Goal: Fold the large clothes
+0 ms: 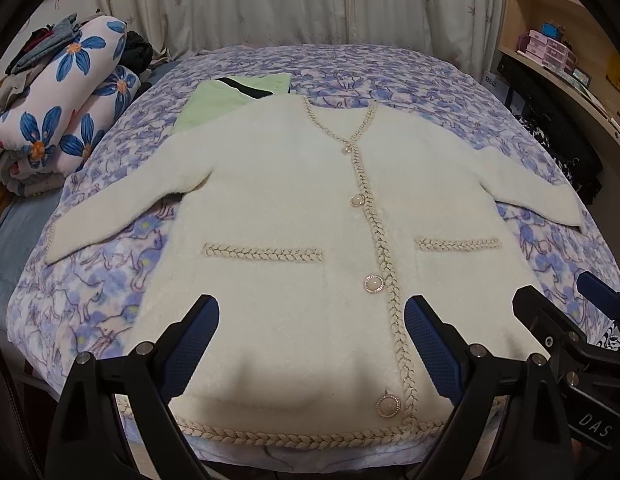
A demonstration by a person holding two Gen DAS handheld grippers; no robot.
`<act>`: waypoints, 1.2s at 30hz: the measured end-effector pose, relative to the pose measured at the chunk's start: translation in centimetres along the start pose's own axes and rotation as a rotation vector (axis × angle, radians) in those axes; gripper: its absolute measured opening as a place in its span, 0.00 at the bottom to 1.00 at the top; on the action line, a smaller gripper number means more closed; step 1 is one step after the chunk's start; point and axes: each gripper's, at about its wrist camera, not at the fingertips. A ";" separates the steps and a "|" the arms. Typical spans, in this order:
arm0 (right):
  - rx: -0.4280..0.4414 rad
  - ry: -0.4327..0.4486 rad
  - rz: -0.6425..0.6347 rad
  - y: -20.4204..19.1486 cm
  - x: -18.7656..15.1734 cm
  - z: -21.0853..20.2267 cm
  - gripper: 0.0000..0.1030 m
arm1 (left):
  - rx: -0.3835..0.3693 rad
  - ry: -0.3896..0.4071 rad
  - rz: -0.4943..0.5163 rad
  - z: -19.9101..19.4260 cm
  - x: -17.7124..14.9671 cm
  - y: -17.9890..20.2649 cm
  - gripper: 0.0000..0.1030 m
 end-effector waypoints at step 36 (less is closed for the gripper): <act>-0.001 0.001 0.017 0.6 -0.5 0.4 0.97 | 0.002 -0.003 -0.019 -0.1 -0.4 0.0 0.90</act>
Point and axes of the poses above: each gripper's, at about its wrist camera, not at the fingertips, and z roughly the way its jaws point, y to its right, x to its top, and after that the axes turned 9 degrees about -x, right-handed
